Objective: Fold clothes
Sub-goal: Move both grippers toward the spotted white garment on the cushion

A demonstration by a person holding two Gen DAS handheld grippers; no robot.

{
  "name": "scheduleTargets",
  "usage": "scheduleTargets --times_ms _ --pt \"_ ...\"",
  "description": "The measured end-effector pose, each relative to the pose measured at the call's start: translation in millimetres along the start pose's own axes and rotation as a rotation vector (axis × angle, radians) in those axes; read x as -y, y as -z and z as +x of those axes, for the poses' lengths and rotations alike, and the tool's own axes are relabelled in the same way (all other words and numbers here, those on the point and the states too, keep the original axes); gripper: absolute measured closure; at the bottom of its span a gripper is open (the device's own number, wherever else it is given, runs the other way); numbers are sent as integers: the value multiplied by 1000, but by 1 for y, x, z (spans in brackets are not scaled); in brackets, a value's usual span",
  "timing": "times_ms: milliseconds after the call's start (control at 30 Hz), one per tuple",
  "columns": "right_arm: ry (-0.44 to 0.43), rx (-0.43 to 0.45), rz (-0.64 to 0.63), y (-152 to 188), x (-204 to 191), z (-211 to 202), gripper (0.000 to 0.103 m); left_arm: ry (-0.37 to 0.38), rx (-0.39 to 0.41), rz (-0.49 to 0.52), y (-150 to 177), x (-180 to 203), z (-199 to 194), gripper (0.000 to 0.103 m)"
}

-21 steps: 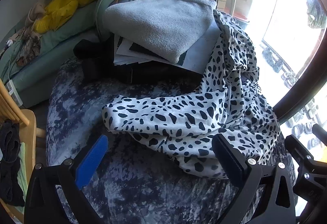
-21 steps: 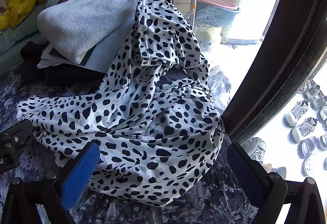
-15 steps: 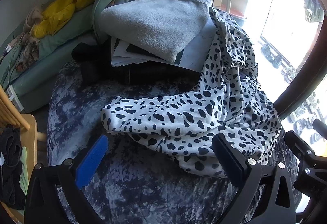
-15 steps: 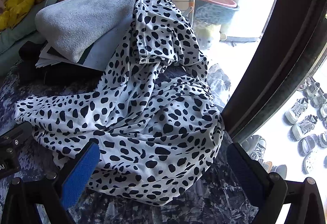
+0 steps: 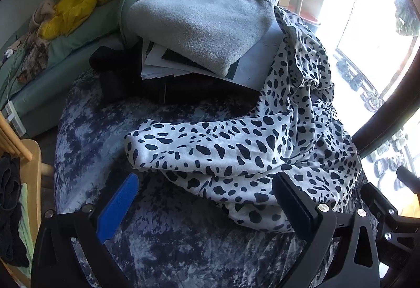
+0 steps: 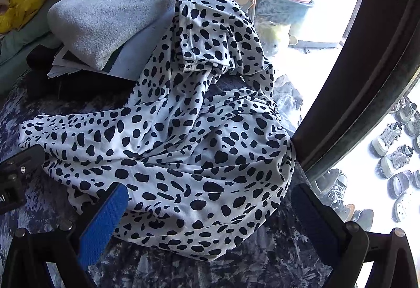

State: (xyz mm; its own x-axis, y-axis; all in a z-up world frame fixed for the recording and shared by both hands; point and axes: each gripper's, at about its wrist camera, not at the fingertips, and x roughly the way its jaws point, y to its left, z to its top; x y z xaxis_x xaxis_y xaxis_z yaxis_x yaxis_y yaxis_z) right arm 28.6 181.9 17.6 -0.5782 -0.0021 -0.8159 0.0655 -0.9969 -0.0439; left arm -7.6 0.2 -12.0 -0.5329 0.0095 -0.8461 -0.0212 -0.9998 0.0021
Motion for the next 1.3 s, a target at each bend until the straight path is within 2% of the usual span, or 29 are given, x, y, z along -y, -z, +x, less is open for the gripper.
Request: scheduleTargets --times_ms 200,333,533,900,1300 --pt "-2 -9 -9 4 0 4 1 6 -24 -40 -2 -11 11 0" --pt "-9 -26 -11 -5 -1 13 1 17 -57 -75 -3 -18 21 0" --pt "-13 -26 -17 -8 2 17 1 0 -70 -97 -3 -24 30 0" --pt "2 -36 32 -20 13 32 1 -8 -83 -78 -5 -20 40 0" --pt "-6 -46 30 -25 11 41 1 -9 -102 -74 -5 -18 49 0"
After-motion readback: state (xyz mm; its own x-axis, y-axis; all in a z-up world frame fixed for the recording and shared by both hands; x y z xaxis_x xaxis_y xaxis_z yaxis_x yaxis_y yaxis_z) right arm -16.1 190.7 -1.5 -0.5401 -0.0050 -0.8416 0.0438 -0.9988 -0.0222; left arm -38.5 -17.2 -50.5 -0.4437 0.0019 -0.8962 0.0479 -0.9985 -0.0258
